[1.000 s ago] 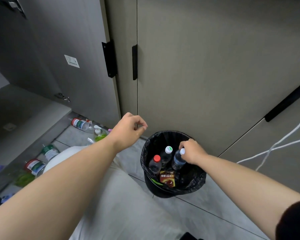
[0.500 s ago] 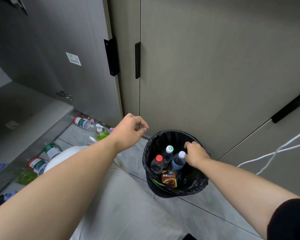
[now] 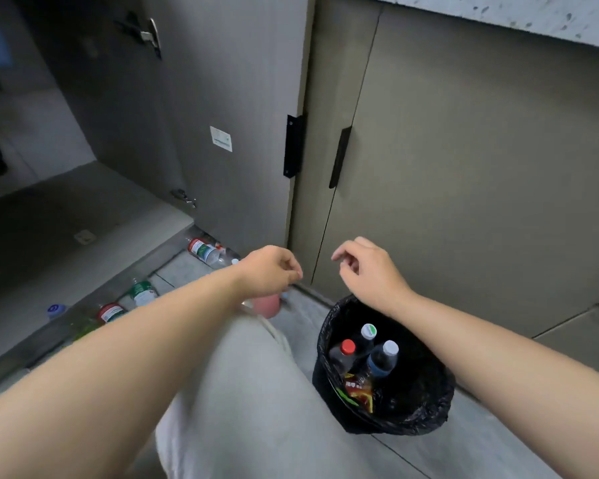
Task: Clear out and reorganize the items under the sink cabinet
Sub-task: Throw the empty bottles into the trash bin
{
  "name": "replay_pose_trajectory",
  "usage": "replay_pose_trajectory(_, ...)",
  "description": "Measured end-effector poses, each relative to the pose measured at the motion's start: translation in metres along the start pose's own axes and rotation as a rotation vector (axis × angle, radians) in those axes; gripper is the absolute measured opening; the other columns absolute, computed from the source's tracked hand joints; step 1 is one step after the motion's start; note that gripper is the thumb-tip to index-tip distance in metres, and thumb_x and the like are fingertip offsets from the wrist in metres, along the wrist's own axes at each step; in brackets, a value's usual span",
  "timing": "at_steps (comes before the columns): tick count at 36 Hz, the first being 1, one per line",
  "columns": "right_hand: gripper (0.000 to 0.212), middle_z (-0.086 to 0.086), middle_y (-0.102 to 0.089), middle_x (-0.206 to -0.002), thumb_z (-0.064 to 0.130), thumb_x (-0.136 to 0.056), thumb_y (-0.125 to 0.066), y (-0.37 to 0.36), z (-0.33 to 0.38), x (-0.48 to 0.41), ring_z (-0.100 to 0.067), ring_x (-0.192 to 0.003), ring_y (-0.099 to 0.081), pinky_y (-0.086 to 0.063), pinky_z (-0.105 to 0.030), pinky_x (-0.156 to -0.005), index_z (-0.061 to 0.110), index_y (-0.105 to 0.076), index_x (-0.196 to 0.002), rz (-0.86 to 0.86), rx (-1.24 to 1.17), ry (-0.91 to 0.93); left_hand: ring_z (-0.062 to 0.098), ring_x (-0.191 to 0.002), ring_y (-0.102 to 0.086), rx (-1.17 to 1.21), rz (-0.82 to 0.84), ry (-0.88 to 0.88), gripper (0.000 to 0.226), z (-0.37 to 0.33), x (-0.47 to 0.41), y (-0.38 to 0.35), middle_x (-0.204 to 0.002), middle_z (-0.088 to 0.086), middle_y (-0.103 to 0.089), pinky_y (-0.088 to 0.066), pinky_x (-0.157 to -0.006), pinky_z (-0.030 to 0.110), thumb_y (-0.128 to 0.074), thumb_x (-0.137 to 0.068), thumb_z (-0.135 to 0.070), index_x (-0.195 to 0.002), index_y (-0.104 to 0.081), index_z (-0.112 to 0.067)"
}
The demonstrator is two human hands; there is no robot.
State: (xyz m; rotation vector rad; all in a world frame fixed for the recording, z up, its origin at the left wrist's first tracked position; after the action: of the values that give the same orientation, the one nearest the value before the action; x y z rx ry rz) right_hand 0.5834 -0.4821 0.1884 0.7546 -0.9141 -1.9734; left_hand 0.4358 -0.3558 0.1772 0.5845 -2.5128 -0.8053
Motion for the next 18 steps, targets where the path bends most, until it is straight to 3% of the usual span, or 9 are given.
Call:
replay_pose_trajectory(3,0.023,0.003,-0.055,-0.085,0.003,-0.084,-0.057,-0.022,0.046,-0.025,-0.012,-0.070,-0.056,-0.050,-0.029,-0.074,0.020,-0.070,-0.091,0.066,-0.053,0.097,0.012,-0.072,-0.067,-0.008,-0.066,0.085,0.006,0.042,0.012,0.045,-0.083,-0.003,-0.072,-0.046,-0.053,0.010,-0.066,-0.096,-0.019,-0.094,-0.071,-0.018)
replay_pose_trajectory(7,0.021,0.005,-0.055,-0.087,0.007,-0.085,-0.059,-0.066,0.096,-0.054,-0.007,-0.074,-0.057,-0.046,-0.020,-0.074,0.022,-0.071,-0.092,0.234,-0.050,0.187,0.017,-0.088,-0.071,0.003,-0.122,0.279,0.011,0.129,0.037,0.094,-0.099,0.001,-0.071,-0.053,-0.063,0.023,-0.060,-0.099,-0.026,-0.101,-0.068,-0.019)
replay_pose_trajectory(12,0.017,0.007,-0.055,-0.087,0.012,-0.086,-0.062,-0.143,0.141,-0.086,-0.010,-0.076,-0.053,-0.038,-0.019,-0.074,0.021,-0.072,-0.096,0.477,0.046,0.268,0.019,-0.087,-0.069,0.015,-0.121,0.481,0.014,0.235,0.074,0.127,-0.103,0.009,-0.071,-0.053,-0.068,0.031,-0.057,-0.099,-0.025,-0.102,-0.066,-0.015)
replay_pose_trajectory(14,0.019,0.012,-0.054,-0.084,0.014,-0.086,-0.062,-0.182,0.149,-0.094,-0.011,-0.080,-0.054,-0.039,-0.019,-0.076,0.020,-0.073,-0.101,0.617,0.084,0.256,0.021,-0.084,-0.068,0.035,-0.112,0.538,0.014,0.269,0.085,0.133,-0.098,0.009,-0.069,-0.052,-0.065,0.030,-0.056,-0.100,-0.022,-0.102,-0.064,-0.011)
replay_pose_trajectory(16,0.020,0.010,-0.062,-0.088,0.019,-0.088,-0.063,-0.224,0.153,-0.100,-0.012,-0.084,-0.059,-0.043,-0.020,-0.077,0.021,-0.072,-0.106,0.783,0.125,0.218,0.019,-0.068,-0.058,0.045,-0.089,0.574,0.013,0.296,0.095,0.136,-0.084,0.007,-0.062,-0.045,-0.054,0.025,-0.056,-0.100,-0.018,-0.099,-0.063,-0.008)
replay_pose_trajectory(18,0.023,0.006,-0.066,-0.097,0.025,-0.090,-0.063,-0.266,0.153,-0.103,-0.013,-0.087,-0.061,-0.043,-0.020,-0.076,0.020,-0.071,-0.111,0.933,0.167,0.181,0.021,-0.070,-0.052,0.051,-0.050,0.612,0.010,0.320,0.101,0.138,-0.083,0.009,-0.057,-0.044,-0.055,0.025,-0.055,-0.100,-0.020,-0.096,-0.061,-0.012)
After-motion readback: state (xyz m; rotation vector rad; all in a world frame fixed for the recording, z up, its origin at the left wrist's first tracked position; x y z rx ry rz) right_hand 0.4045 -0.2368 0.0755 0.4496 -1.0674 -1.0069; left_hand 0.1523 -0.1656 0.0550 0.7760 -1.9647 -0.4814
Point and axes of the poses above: each hand's wrist, its own x-axis away from the middle knuckle, its own y-axis out of the back of the hand, z = x × y, the point moved 7 cm from there along -x, towards the middle knuckle
